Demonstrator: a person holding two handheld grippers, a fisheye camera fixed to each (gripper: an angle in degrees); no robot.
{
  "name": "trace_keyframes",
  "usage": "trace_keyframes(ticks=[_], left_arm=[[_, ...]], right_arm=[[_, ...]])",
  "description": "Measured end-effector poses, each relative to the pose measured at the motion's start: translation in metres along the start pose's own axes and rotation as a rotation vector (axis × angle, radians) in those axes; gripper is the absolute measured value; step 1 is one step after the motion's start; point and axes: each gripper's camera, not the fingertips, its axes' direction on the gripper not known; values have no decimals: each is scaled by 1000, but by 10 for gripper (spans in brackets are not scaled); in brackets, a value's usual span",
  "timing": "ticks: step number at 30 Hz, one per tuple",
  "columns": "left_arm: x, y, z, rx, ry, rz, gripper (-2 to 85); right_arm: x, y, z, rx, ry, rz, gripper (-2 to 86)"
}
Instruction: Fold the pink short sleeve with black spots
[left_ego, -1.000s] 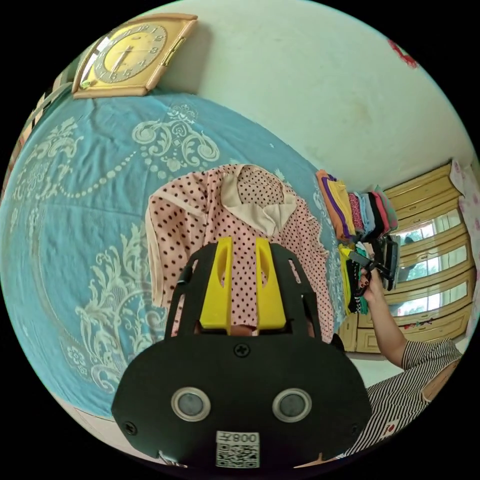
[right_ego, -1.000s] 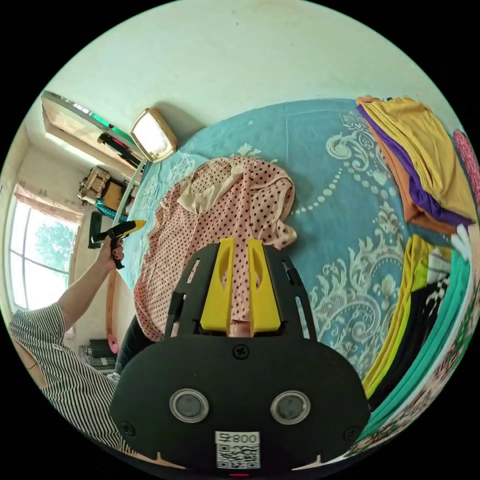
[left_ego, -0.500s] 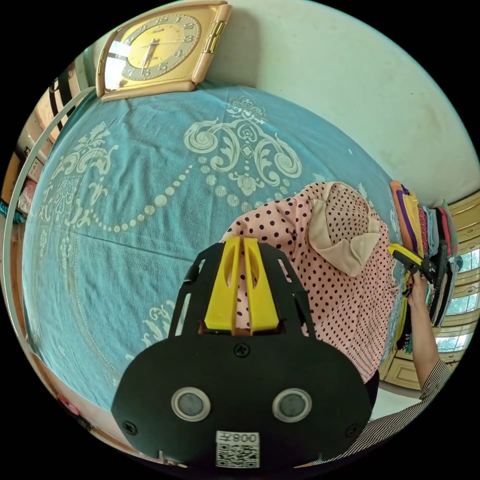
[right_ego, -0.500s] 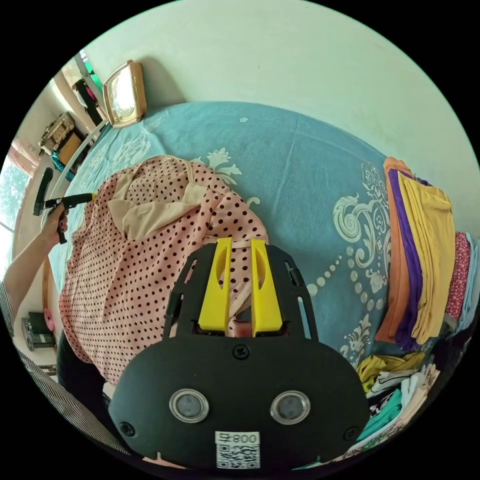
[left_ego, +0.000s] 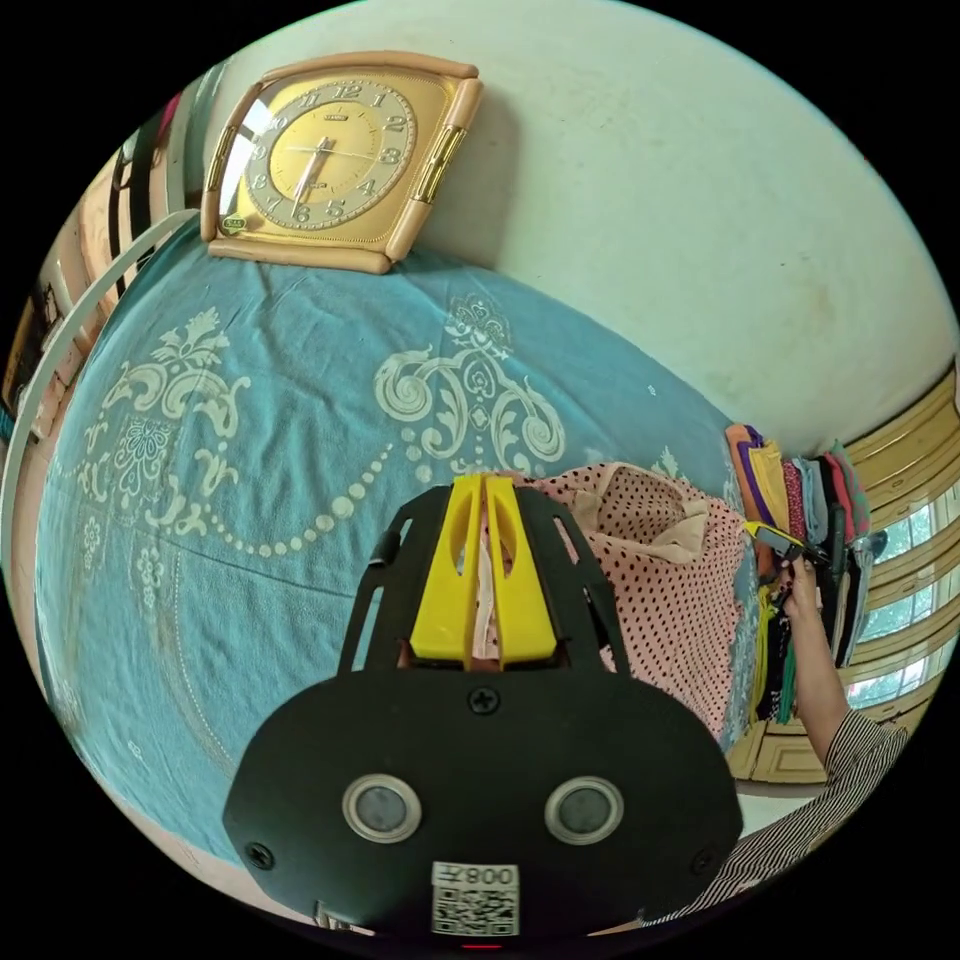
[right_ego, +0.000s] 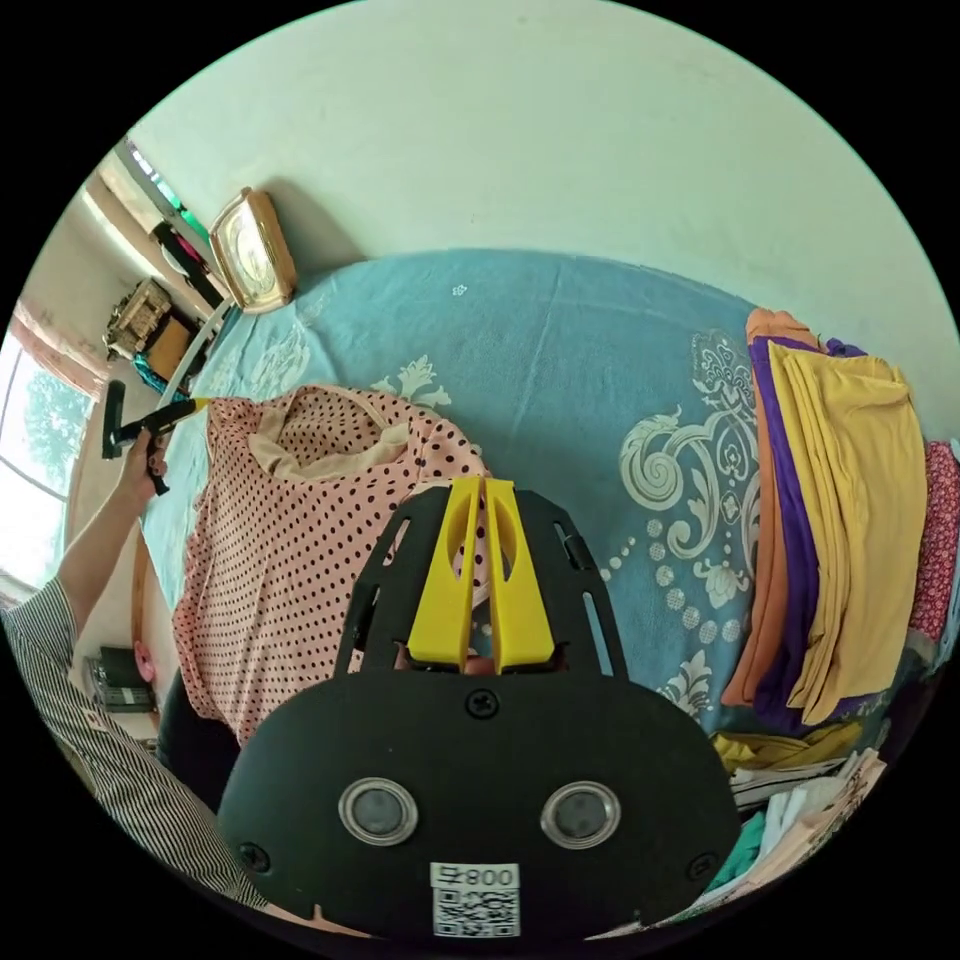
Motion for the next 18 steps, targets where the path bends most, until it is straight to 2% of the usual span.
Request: trace_keyframes(ticks=[3,5,9,13,18], left_arm=[[-24,-3,33,-71,-94,-85,7],[-40,4,34,-33,-40,-134,12],[-30,8,22,59,122,16,27],[3,-4,46,-11,111,192,49],[27,-25,95,-104,83,291,73]], right_arm=[[26,-18,25,-88,-27,55,3],[44,-22,41,-137,-63,123,6],[54,-15,25,-32,-42,132,14],[41,-18,9,49,-12,57,42],[9,-47,31,20,22,-84,60]])
